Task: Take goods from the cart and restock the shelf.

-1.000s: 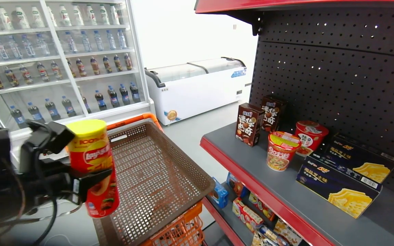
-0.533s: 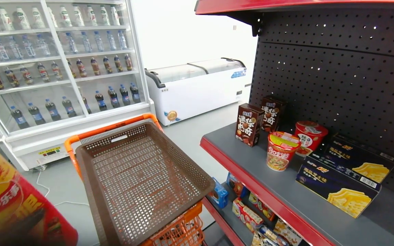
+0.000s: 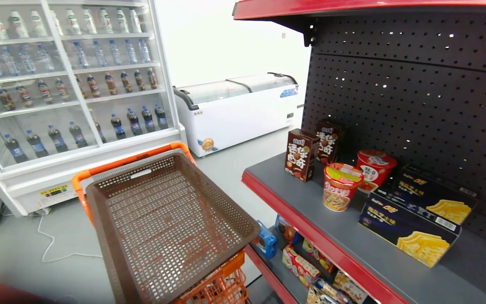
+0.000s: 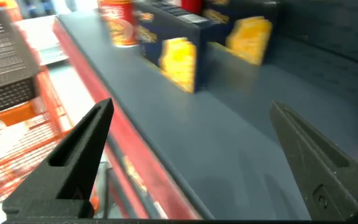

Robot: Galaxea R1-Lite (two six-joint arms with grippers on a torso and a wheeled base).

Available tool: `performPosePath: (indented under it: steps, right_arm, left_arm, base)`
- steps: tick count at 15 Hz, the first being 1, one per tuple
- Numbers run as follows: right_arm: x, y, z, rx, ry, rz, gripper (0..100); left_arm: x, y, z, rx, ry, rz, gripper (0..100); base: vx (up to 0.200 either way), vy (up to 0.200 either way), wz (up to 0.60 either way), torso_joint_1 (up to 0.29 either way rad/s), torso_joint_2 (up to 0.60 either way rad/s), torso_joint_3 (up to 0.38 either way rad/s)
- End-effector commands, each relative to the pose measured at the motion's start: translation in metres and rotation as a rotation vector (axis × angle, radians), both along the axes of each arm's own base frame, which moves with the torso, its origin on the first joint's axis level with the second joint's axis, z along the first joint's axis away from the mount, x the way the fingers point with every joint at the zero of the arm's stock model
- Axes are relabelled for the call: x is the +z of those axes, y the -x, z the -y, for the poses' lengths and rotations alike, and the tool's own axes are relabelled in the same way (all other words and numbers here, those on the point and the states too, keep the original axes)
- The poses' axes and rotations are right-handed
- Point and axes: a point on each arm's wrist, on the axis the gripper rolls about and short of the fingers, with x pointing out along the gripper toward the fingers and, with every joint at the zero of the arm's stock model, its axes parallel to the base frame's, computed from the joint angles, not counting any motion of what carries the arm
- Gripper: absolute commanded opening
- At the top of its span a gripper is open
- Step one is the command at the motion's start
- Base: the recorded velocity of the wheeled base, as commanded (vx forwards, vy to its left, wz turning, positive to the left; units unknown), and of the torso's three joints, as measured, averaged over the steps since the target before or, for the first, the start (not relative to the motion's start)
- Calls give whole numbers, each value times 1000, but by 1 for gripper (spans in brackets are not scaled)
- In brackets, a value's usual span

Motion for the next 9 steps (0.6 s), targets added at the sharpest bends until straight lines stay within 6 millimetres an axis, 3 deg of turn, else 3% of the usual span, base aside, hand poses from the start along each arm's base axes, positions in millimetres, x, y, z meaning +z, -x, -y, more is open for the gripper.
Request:
performPosePath:
  steps: [1,9]
  right_arm:
    - [0,0,0,0,0,-2,100]
    - [0,0,0,0,0,-1,100]
  left_arm:
    - [-2,7,-1,3,5,35,0]
    - [-9,10,-1,9,-1,-2,0]
  base:
    - [0,0,-600,-2,2,-7]
    - [0,0,-600,4,4,2]
